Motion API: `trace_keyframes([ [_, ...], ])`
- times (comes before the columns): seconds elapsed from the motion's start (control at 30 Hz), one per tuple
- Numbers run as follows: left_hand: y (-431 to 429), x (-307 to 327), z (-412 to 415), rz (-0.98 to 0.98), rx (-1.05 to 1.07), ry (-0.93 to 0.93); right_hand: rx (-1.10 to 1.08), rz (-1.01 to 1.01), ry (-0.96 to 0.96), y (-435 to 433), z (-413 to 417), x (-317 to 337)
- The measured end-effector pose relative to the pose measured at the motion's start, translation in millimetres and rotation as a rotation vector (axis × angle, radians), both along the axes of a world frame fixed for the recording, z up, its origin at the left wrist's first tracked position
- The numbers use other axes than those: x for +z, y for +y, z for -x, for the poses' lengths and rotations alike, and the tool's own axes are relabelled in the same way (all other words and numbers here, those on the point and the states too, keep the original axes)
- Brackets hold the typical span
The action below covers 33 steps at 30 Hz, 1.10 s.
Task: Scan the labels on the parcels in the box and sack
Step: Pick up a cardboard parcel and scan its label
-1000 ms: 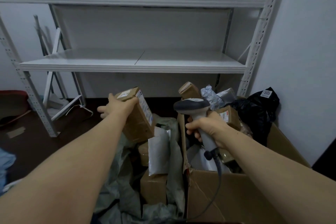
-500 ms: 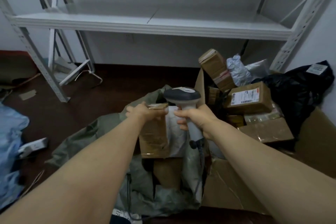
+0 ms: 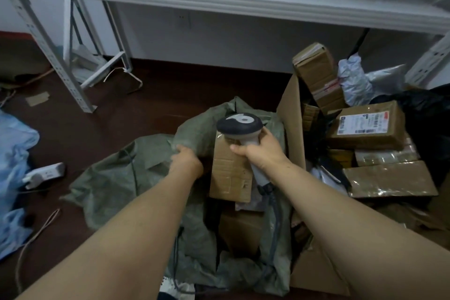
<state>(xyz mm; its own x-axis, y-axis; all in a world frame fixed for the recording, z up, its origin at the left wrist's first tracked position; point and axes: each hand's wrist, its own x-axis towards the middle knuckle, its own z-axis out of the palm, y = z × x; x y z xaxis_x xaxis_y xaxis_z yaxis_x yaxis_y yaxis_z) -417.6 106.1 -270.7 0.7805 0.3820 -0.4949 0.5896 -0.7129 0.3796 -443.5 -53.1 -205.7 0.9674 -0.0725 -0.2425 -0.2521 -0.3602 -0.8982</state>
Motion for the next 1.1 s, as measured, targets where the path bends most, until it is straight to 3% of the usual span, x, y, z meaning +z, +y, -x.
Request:
trace_keyframes([
  [0.07, 10, 2, -1, 0.015, 0.018, -0.164, -0.022, 0.011, 0.009, -2, -3, -2],
  [0.27, 63, 81, -12, 0.217, 0.502, -0.675, -0.106, -0.088, 0.090, 24, -10, 3],
  [0.37, 85, 105, -14, 0.279, 0.577, -0.793, -0.098, -0.277, 0.167, 53, -10, 3],
  [0.67, 69, 76, 7, 0.340, 0.443, -0.408, -0.157, -0.364, 0.248, 37, 13, 11],
  [0.8, 36, 90, 9, 0.181, 0.456, -0.342, -0.224, -0.421, 0.226, -1, 28, 21],
  [0.9, 3, 107, 7, -0.004, 0.344, -0.371, -0.281, -0.411, 0.198, -29, 40, 29],
  [1.1, -85, 106, 0, 0.087, 0.019, -0.321, -0.395, -0.364, 0.270, -108, 61, 35],
])
